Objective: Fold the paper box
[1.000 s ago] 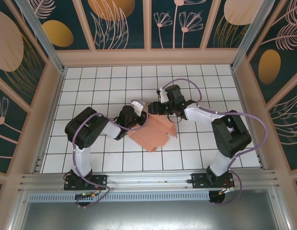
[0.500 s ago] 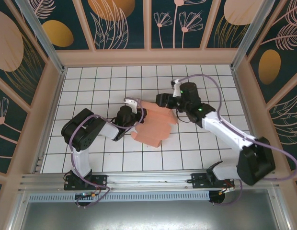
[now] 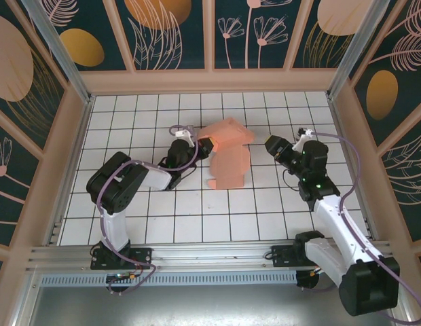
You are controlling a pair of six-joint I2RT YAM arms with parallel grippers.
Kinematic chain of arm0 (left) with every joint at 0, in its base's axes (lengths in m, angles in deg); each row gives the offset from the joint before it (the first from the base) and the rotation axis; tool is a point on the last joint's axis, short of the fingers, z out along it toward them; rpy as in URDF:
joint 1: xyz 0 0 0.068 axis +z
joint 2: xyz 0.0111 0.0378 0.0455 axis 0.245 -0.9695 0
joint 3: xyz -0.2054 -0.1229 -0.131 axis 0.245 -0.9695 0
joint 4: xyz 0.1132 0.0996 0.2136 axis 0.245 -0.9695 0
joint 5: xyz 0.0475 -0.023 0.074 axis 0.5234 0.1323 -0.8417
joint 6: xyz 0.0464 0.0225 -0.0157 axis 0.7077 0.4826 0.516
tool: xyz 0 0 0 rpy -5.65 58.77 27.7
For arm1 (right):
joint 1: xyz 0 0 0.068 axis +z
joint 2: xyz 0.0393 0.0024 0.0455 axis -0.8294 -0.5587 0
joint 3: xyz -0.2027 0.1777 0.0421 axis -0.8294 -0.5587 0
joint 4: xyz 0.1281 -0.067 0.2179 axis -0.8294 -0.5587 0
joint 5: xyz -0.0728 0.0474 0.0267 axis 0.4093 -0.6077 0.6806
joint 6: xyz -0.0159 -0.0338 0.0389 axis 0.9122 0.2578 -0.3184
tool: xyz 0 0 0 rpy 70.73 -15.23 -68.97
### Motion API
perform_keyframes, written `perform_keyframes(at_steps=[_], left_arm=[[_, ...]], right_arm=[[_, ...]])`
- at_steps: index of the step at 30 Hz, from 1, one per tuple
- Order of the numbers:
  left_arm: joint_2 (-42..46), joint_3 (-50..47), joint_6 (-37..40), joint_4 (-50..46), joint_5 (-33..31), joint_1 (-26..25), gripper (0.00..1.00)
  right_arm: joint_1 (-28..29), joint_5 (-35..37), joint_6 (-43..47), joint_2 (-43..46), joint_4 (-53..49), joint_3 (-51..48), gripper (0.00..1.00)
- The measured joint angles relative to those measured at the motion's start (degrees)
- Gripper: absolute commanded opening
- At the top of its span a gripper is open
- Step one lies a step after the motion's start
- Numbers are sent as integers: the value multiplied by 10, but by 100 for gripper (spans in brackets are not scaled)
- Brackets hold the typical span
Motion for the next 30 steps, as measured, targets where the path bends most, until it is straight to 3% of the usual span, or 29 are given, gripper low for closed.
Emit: perform_keyframes(at_steps=[10,22,30], left_arm=[[-8,48,-41,26,48,2,0],[-7,53,-39,28,68,6,0],[-5,35,-39,28,66,10,0]], right_arm=[[0,-148,-89,-102,143,0,48],[68,-157,-119,-137,196,61,47],[83,-143,-121,-150,193,67,47]])
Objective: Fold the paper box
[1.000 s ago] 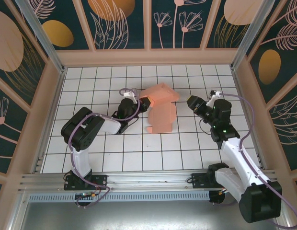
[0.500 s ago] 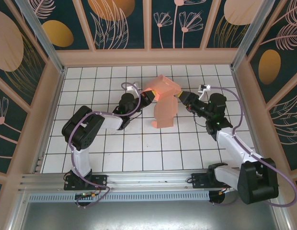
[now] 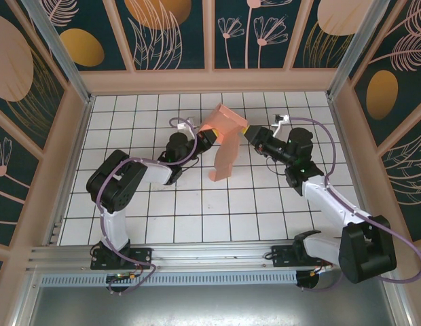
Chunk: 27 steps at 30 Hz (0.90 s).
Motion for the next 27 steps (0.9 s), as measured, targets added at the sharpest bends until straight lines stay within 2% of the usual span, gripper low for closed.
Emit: perform_keyframes(at_steps=[4,10,14,18,27], left_arm=[[3,-3,0,0,-2,0,0],[4,-3,-32,1,-1,0,0],[0,-2,-46,0,3,-1,0],[-2,0,-46,-1,4,-2,0],[-2,0,-32,-16,4,-2,0]], right_arm=[[6,2,2,-2,0,0,53],[10,20,9,5,13,-11,57],[9,34,46,25,-6,-13,65],[2,41,83,21,-47,13,65],[-37,29,94,5,-58,38,66]])
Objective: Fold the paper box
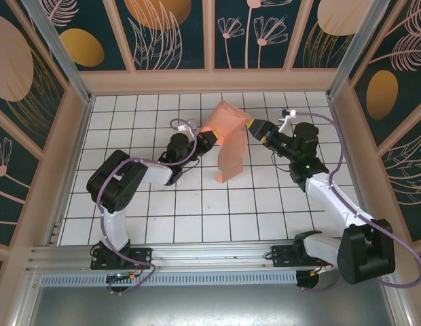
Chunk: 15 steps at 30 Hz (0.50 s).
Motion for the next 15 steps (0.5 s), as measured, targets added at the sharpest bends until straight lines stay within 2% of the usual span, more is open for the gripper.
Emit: perform_keyframes(at_steps=[8,15], left_arm=[[0,0,12,-4,5,-1,0],[0,-3,15,-14,13,-1,0]], right_arm=[[-34,-5,4,0,-12,16,66],[-36,-13,19,2,-33,27,66]])
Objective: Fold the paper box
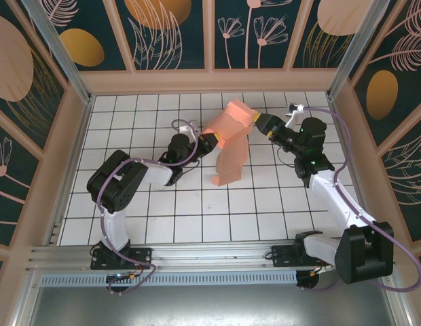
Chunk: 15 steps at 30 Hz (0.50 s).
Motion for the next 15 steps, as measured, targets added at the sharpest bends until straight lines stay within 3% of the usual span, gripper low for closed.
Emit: perform_keyframes(at_steps=[11,15], left_arm=[[0,0,-35,-6,2,0,0],[0,3,-47,-8,9,0,0]], right_arm=[[0,-10,-7,117,48,-103,68],[0,-11,-31,115,66,-131,65]])
